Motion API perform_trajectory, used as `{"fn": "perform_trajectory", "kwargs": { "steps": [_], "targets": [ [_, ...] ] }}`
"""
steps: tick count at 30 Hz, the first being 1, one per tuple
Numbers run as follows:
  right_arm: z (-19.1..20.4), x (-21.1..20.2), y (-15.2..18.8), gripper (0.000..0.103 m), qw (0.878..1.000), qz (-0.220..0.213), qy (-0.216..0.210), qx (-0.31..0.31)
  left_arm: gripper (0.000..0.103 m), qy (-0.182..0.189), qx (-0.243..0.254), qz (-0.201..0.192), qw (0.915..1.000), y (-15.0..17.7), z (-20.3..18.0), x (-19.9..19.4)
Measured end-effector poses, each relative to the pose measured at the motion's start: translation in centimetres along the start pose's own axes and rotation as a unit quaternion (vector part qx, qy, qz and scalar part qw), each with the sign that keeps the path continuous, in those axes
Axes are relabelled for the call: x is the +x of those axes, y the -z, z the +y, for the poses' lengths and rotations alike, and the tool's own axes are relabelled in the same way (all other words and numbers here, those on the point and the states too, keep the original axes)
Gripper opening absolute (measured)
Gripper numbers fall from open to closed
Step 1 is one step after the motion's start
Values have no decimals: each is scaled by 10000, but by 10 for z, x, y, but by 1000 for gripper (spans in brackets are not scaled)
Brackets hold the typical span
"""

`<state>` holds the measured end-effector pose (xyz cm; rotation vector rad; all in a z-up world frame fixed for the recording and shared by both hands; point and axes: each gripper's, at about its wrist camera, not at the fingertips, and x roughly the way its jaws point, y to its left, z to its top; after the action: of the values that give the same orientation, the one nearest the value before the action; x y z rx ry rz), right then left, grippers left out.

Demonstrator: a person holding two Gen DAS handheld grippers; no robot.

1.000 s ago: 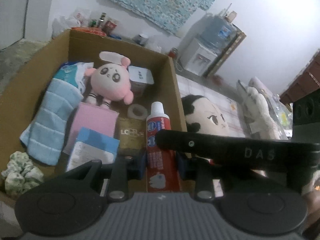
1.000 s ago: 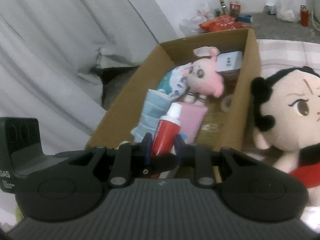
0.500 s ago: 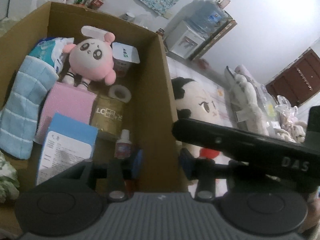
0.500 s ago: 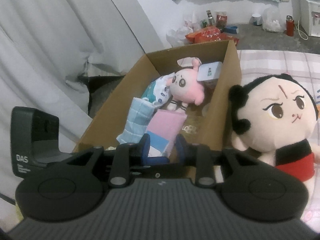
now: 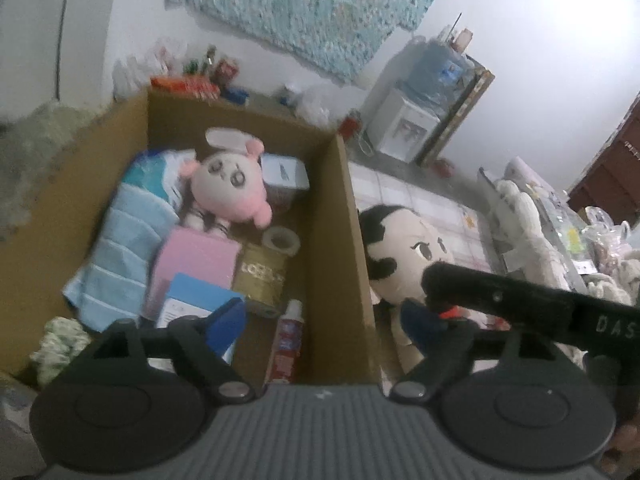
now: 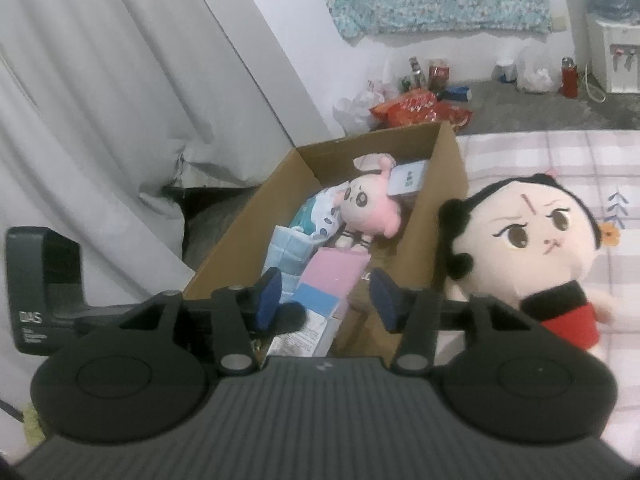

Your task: Organize soft objects

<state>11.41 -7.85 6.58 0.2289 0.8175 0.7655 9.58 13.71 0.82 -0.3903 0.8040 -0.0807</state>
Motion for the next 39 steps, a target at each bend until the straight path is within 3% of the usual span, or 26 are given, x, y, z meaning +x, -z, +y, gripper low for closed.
{"fn": "perform_trajectory", "kwargs": {
  "steps": [2, 6, 11, 13, 17, 22, 27, 31, 39],
  "targets": [
    [3, -12, 4, 59, 9999, -112, 25, 1, 97, -192, 162, -150, 9996, 3, -8, -14],
    [12, -35, 16, 81, 9991, -380, 178, 28, 103, -632, 524, -444, 9956, 14, -21, -45],
    [26, -52, 37, 91, 9964, -585, 617, -30, 103, -1442, 963, -815, 9815, 33, -33, -79],
    [32, -51, 46, 95, 9953, -558, 784, -82, 103, -1559, 1128, -877, 9774, 41, -36, -87],
    [43, -50, 63, 102, 9914, -574, 1161, -202, 103, -1408, 1096, -455, 9829, 52, -32, -92],
    [57, -53, 79, 102, 9785, -729, 1852, -542, 103, -1671, 970, -77, 9811, 60, -27, -88],
    [71, -60, 88, 102, 9599, -920, 2503, -866, 103, -2235, 926, -415, 9694, 66, -27, -98],
    [77, -66, 93, 102, 9580, -996, 2575, -771, 103, -2364, 964, -648, 9647, 67, -27, -104],
    [86, -56, 102, 102, 9663, -368, 2483, -563, 103, -2137, 803, -531, 9721, 70, -17, -109]
  ]
}}
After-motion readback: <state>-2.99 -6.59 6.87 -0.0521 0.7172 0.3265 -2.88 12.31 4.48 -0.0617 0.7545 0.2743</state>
